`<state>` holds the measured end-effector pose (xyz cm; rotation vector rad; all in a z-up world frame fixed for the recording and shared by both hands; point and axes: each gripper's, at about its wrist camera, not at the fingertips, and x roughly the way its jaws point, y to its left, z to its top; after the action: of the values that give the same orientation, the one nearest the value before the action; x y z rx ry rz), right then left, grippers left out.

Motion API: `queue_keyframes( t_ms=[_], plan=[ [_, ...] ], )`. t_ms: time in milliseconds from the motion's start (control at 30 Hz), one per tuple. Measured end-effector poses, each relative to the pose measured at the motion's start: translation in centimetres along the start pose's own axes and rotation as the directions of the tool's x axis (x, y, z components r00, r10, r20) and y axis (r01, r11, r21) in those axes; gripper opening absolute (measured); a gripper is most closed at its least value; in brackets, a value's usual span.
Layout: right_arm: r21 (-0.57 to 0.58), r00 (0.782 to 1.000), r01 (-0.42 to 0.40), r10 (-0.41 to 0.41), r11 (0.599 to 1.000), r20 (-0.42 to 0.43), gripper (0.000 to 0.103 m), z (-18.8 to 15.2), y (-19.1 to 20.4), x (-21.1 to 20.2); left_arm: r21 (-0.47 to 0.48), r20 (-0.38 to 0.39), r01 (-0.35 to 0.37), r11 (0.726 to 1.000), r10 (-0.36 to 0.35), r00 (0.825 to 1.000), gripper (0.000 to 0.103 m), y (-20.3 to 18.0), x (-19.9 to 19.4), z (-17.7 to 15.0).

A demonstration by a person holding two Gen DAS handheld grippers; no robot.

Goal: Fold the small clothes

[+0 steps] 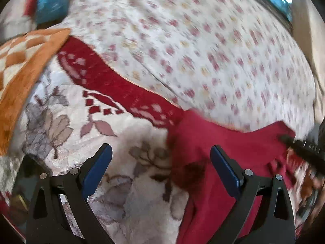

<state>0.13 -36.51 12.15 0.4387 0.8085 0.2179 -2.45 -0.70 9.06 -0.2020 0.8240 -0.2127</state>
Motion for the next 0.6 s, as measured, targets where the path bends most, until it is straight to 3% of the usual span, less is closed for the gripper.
queue_keyframes(
  t_ms=[100,200,333,367,400,433,467,533,600],
  plan=[
    [0.03,0.995,0.096,-0.096,0.995,0.003,0.009,-1.2,-3.9,-2.4,0.087,-0.045,-0.038,0.995,0.042,0.998,0.098,-1.4,0.9,-0.9],
    [0.068,0.984,0.175,-0.176,0.982,0.003,0.009,-2.0,-7.3,-3.6,0.121,-0.096,-0.03,0.992,0.042,0.994,0.098,-2.0,1.8,-1.6],
    [0.068,0.952,0.304,-0.3,0.95,-0.055,0.009,-3.4,-10.7,-3.1,0.191,-0.15,-0.071,0.979,0.101,0.984,0.098,-2.7,3.1,-2.5],
    [0.027,0.93,0.356,-0.352,0.934,-0.104,0.01,-3.7,-11.1,-2.2,0.202,-0.16,-0.081,0.976,0.114,0.981,0.098,-2.7,3.3,-2.6],
    [-0.033,0.891,0.428,-0.428,0.903,-0.151,0.012,-3.9,-11.2,-1.4,0.204,-0.168,-0.082,0.975,0.118,0.979,0.098,-2.7,3.4,-2.7],
    [-0.065,0.866,0.468,-0.472,0.881,-0.163,0.029,-4.1,-11.1,-1.0,0.201,-0.18,-0.076,0.977,0.113,0.977,0.098,-2.5,3.4,-2.8],
    [-0.071,0.859,0.487,-0.492,0.871,-0.142,0.049,-4.1,-10.8,-1.2,0.196,-0.188,-0.067,0.978,0.105,0.977,0.098,-2.4,3.5,-2.8],
    [-0.034,0.869,0.491,-0.493,0.87,-0.052,0.06,-3.6,-9.7,-2.6,0.188,-0.203,-0.062,0.98,0.1,0.974,0.098,-2.3,3.7,-2.9],
    [0.001,0.9,0.436,-0.436,0.9,-0.011,0.06,-2.9,-8.2,-3.0,0.193,-0.212,-0.076,0.978,0.117,0.97,0.098,-2.3,4.1,-2.9]
  ],
)
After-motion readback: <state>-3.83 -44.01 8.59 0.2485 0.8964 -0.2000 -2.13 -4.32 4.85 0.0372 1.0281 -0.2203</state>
